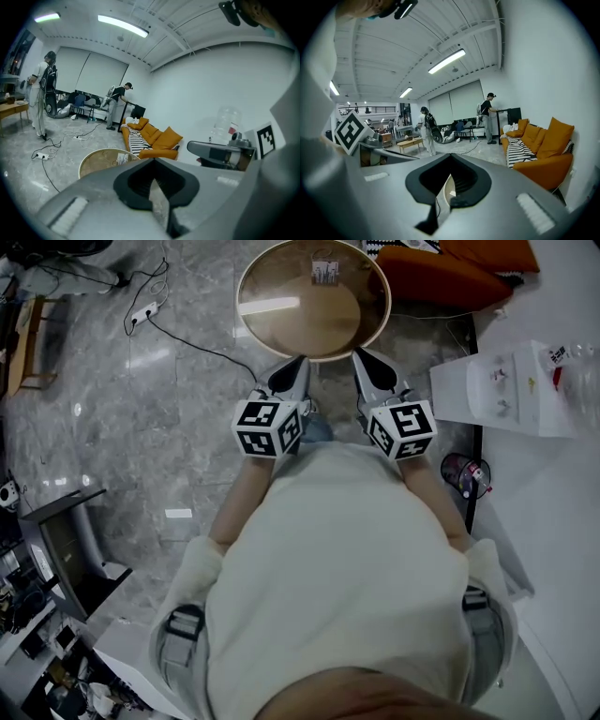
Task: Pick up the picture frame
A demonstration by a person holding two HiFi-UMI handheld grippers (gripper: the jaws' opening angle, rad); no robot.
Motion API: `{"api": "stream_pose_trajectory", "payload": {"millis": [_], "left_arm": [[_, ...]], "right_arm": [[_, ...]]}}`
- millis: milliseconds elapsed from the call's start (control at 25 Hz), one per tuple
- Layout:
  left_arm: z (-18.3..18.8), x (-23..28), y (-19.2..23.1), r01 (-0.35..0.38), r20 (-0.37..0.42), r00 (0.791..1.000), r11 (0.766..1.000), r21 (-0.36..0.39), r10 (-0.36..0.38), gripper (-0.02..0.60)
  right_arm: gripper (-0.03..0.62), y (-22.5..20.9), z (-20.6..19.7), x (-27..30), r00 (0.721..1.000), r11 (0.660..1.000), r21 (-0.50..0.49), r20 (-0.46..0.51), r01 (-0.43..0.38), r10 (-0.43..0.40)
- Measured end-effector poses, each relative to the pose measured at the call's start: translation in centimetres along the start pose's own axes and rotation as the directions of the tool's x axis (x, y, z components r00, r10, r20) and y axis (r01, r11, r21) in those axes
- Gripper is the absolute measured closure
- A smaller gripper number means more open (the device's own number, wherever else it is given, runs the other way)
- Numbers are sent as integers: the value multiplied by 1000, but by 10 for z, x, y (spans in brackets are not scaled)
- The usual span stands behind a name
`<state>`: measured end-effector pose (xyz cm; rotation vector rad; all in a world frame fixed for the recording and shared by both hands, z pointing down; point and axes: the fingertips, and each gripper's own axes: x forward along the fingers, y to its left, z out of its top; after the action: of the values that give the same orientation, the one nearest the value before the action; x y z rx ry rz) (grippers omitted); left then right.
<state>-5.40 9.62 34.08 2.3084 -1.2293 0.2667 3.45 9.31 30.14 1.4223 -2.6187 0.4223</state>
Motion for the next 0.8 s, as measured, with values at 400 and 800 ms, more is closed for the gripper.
{"api": "stream_pose_trajectory", "payload": {"millis": [400,800], "left_arm": [[43,59,68,36,-28,999,999,25,-36,581],[54,98,102,42,-57,998,999,22,-41,581]], "right_arm": [[595,-29,24,88,999,999,3,7,45,-45],[595,-56,24,133,998,998,30,-18,59,-58]]}}
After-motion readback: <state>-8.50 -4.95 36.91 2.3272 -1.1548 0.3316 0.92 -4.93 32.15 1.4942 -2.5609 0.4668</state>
